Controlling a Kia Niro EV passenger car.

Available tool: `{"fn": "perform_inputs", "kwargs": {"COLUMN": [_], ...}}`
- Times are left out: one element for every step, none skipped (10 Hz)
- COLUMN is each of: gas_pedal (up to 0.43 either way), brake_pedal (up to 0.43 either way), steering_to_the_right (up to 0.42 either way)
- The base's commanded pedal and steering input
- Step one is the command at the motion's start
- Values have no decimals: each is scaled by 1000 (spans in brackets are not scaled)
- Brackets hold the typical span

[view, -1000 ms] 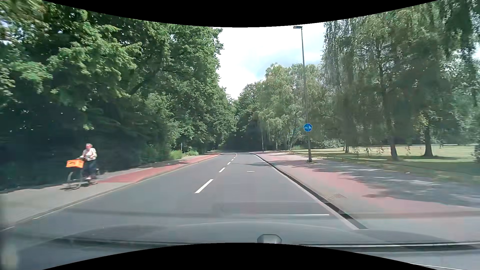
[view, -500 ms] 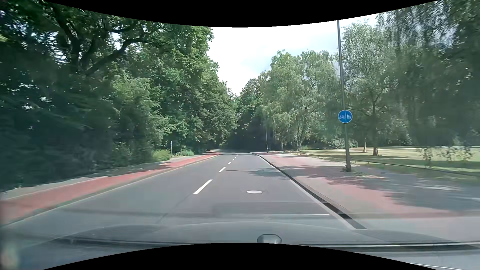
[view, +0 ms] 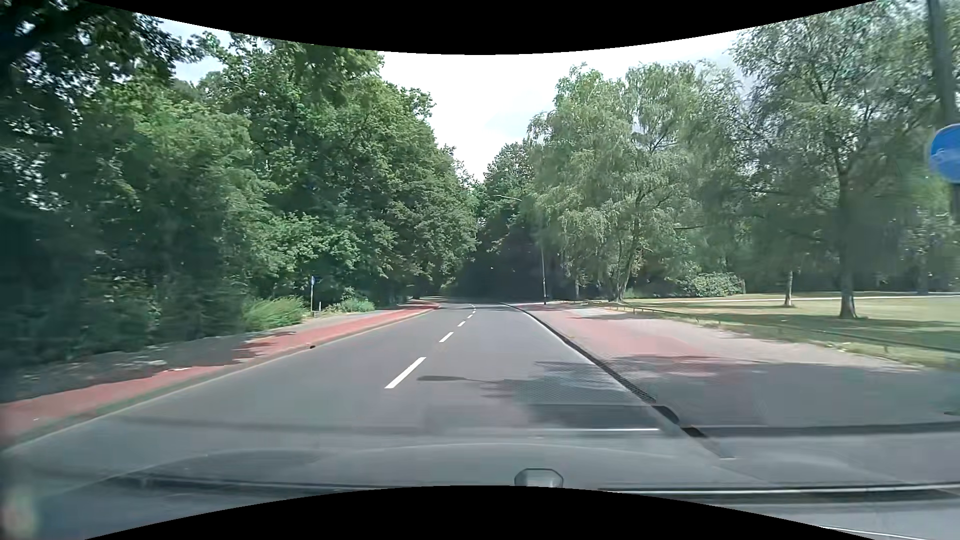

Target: Follow the waypoints while adhering to traffic rules and regulations

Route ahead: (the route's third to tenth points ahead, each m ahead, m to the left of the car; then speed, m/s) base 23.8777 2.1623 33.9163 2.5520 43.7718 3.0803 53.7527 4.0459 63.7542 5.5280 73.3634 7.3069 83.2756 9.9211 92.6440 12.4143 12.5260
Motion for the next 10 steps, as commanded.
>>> {"fn": "perform_inputs", "kwargs": {"gas_pedal": [157,157,157,157,157,157,157,157,157,157], "brake_pedal": [18,18,18,18,18,18,18,18,18,18], "steering_to_the_right": [-5,-5,-5,-5,-5,-5,-5,-6,-7,-7]}}
